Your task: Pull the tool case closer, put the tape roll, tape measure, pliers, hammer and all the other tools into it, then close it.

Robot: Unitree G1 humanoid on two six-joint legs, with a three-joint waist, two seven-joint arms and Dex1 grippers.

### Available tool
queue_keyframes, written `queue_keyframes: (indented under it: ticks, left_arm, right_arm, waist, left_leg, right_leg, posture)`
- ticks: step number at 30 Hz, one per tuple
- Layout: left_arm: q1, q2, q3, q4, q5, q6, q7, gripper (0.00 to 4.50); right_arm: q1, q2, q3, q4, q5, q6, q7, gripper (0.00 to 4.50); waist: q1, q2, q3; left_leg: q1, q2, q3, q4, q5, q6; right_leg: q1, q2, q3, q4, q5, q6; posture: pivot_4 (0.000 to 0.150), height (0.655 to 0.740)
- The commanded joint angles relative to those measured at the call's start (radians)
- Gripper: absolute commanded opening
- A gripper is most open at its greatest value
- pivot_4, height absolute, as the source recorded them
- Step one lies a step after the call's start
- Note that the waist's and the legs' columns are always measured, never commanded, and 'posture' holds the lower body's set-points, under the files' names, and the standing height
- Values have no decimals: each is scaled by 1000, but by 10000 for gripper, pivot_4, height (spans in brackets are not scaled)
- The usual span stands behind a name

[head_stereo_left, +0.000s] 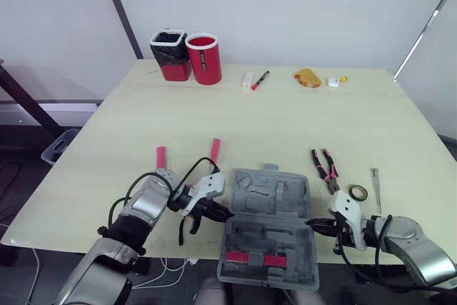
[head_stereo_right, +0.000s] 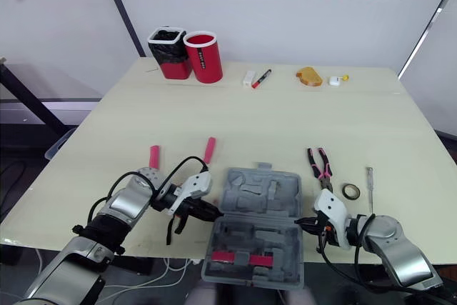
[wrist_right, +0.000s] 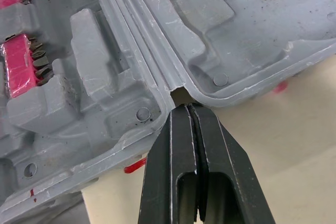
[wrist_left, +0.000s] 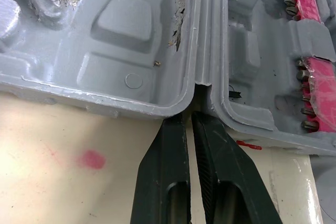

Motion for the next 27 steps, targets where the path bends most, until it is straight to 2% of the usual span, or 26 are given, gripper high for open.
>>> queue_keyframes:
  ticks: [1,27]
  left_arm:
    - [21,10,-31,-6,3,1,-18,3541]
    - [28,24,-39,-19,-4,14,-15,3541]
  right_arm:
    - [5,-10,7,-44,17,5,14,0]
    - [2,-10,16,-40,12,6,8,0]
  waist:
    - [-2,0,0]
    - [-4,0,0]
  left_leg:
    - [0,0,0,0,0,0]
    - [0,0,0,0,0,0]
  right_leg:
    - [0,0,0,0,0,0]
    - [0,0,0,0,0,0]
  posture:
    - [1500,7400]
    - [1500,7400]
